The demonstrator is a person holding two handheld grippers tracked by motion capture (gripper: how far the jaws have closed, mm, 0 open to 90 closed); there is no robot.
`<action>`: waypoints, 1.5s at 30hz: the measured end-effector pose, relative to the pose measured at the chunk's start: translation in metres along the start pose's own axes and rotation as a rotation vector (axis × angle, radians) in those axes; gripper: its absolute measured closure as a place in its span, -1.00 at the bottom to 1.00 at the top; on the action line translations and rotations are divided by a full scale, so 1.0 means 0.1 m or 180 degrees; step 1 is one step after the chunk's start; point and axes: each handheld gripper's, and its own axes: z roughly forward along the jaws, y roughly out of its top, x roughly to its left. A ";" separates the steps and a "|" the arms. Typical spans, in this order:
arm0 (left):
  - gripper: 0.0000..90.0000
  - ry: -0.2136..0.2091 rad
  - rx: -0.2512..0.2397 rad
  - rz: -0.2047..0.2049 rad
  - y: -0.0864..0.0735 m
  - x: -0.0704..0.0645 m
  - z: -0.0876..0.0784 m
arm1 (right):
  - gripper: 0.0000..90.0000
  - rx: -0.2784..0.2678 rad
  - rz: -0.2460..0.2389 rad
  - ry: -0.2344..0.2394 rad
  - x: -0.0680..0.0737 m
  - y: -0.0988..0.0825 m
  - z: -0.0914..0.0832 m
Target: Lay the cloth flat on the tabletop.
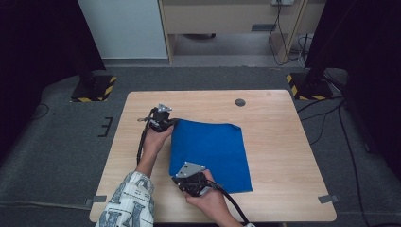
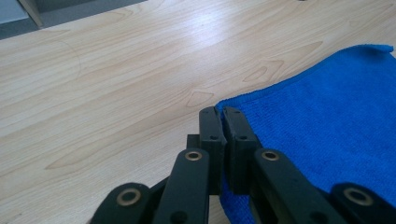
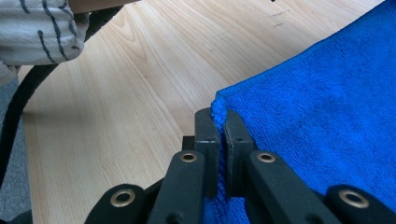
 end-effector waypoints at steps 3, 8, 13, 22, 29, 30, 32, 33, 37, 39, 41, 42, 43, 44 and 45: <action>0.93 -0.0018 0.0007 0.0029 0.02 0.02 -0.03 | 0.94 -0.0004 -0.0001 -0.0013 0.00 0.03 0.00; 0.93 -0.0016 -0.0014 0.0013 0.04 0.05 -0.06 | 0.94 -0.0023 0.0001 -0.0030 0.01 0.06 0.02; 0.93 0.0006 -0.0008 0.0004 0.02 0.12 -0.11 | 0.94 -0.0043 -0.0018 -0.0012 0.06 0.11 0.06; 0.93 0.0008 -0.0022 0.0000 0.00 0.20 -0.19 | 0.94 -0.0068 0.0011 0.0001 0.11 0.17 0.14; 0.93 0.0027 -0.0005 -0.0042 -0.05 0.29 -0.24 | 0.94 -0.0079 -0.0005 0.0025 0.16 0.20 0.20; 0.93 0.0023 0.0006 -0.0039 -0.05 0.30 -0.24 | 0.94 -0.0078 0.0001 0.0033 0.17 0.21 0.21; 0.93 0.0026 0.0013 -0.0032 -0.06 0.30 -0.25 | 0.94 -0.0089 0.0002 0.0035 0.18 0.22 0.22; 0.93 0.0027 0.0011 -0.0025 -0.06 0.31 -0.25 | 0.93 -0.0097 0.0000 0.0034 0.19 0.23 0.22; 0.93 0.0041 -0.0021 -0.0043 -0.06 0.32 -0.28 | 0.94 -0.0116 0.0013 0.0033 0.19 0.24 0.23; 0.93 0.0040 -0.0027 -0.0047 -0.06 0.34 -0.29 | 0.93 -0.0125 0.0016 0.0033 0.20 0.25 0.24; 0.93 0.0045 -0.0047 -0.0073 -0.07 0.35 -0.31 | 0.93 -0.0122 0.0022 0.0039 0.21 0.25 0.25; 0.93 0.0047 -0.0046 -0.0082 -0.08 0.37 -0.31 | 0.94 -0.0126 0.0033 0.0033 0.21 0.25 0.26; 0.93 0.0051 -0.0035 -0.0085 -0.09 0.38 -0.32 | 0.93 -0.0124 0.0041 0.0035 0.21 0.25 0.26; 0.93 0.0055 -0.0030 -0.0086 -0.09 0.39 -0.33 | 0.93 -0.0125 0.0041 0.0034 0.21 0.25 0.27; 0.93 0.0052 -0.0040 -0.0101 -0.09 0.40 -0.34 | 0.93 -0.0125 0.0037 0.0035 0.22 0.26 0.27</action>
